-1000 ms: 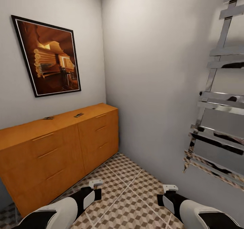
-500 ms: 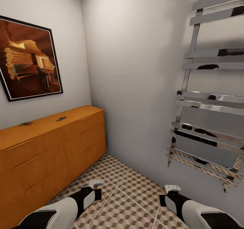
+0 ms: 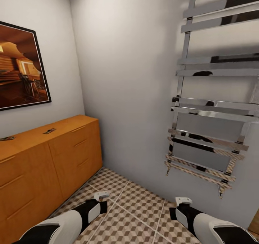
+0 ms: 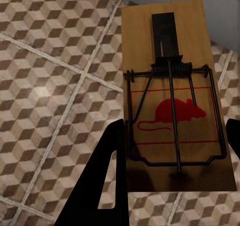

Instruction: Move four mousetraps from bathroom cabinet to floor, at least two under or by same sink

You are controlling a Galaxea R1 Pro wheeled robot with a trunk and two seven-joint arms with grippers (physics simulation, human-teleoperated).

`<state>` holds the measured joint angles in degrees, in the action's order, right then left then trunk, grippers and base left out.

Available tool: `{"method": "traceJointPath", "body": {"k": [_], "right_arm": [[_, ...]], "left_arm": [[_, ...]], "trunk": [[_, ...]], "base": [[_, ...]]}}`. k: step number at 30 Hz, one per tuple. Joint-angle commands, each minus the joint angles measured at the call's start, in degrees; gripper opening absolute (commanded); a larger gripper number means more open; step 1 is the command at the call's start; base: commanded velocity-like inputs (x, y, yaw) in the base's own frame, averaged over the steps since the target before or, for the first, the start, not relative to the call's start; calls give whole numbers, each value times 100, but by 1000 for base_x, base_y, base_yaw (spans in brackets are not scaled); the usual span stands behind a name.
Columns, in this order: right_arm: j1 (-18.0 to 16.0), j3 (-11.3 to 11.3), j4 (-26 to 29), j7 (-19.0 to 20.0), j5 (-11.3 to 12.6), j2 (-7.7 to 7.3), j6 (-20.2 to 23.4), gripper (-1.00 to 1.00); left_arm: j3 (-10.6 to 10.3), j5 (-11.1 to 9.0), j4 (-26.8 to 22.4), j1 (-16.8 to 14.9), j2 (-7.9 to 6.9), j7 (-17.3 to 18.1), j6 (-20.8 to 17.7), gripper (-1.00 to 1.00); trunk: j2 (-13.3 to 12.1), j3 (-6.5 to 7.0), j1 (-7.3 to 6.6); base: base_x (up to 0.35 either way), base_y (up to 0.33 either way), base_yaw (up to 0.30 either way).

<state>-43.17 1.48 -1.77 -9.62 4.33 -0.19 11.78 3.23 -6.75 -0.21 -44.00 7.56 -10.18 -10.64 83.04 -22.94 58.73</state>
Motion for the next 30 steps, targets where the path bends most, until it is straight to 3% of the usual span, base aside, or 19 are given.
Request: {"method": "traceJointPath", "body": {"k": [1, 13, 30], "right_arm": [[-8, 19, -8, -7, 43, 1, 4, -100], [-8, 19, -7, -33, 34, 4, 5, -100], [-8, 19, -14, -24, 43, 0, 7, -100]], "left_arm": [[29, -26, -2, -4, -3, -22, -17, -100], [29, -20, -5, -3, -5, -26, -10, -100], [29, -28, 0, -3, 1, -27, -15, -100]], "trunk": [[4, -5, 0], [4, 8, 0], [4, 54, 0]], "base": [[0, 0, -96], [0, 0, -67], [0, 0, -273]]}}
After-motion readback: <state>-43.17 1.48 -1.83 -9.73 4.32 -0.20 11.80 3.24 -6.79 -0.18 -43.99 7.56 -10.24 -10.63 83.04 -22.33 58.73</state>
